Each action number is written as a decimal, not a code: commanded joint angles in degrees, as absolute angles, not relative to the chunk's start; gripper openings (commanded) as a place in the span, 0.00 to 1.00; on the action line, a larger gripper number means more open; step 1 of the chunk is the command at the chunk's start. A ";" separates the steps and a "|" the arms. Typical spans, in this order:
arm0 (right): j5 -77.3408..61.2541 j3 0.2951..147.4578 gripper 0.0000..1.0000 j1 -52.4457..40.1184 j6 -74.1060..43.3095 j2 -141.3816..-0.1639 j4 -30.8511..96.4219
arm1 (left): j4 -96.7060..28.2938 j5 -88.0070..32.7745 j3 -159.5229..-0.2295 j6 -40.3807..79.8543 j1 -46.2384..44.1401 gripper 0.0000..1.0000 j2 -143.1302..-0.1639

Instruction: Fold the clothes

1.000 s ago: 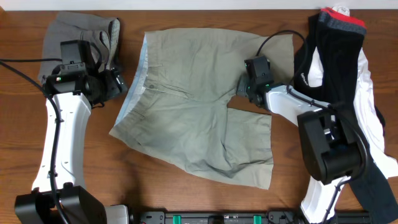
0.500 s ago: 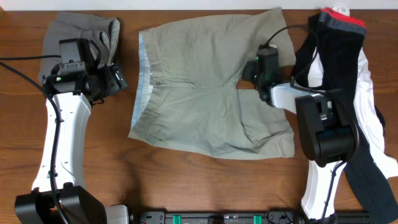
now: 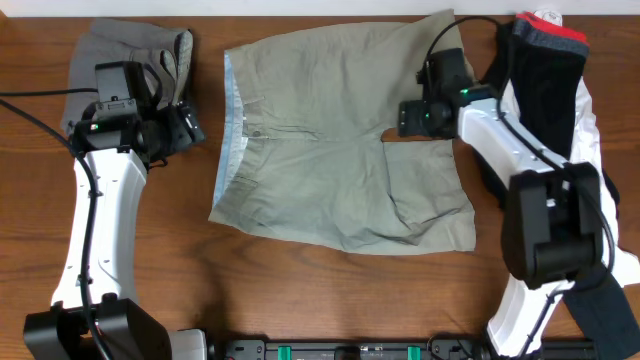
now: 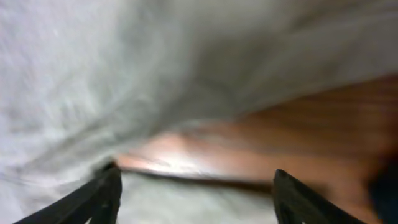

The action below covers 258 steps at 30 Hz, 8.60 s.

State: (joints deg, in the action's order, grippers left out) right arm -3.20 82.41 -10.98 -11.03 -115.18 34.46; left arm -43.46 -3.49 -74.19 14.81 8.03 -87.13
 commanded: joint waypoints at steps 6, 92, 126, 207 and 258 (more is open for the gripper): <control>2.31 79.07 0.66 -7.53 -3.75 -114.76 38.57 | -43.57 -3.40 -72.79 15.07 7.90 0.93 -87.90; 3.66 50.81 0.62 -3.84 -63.59 -82.02 56.23 | -28.64 -8.82 -43.09 77.49 4.47 0.80 -87.70; 1.85 50.54 0.55 -3.81 -58.15 -82.02 56.80 | -29.69 -6.11 -43.07 70.67 -6.94 0.06 -88.73; -0.05 49.21 0.01 -6.87 -44.73 -88.88 49.50 | -30.22 -6.87 -45.21 47.62 0.95 0.06 -83.18; 1.91 81.73 0.01 -0.82 -27.49 -64.20 77.73 | -56.21 -0.21 -52.60 43.05 0.95 0.06 -33.95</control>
State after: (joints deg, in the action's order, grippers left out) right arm -5.10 80.68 -2.15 -28.84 -64.53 77.76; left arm -55.11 -6.46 -49.95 44.49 0.16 -34.28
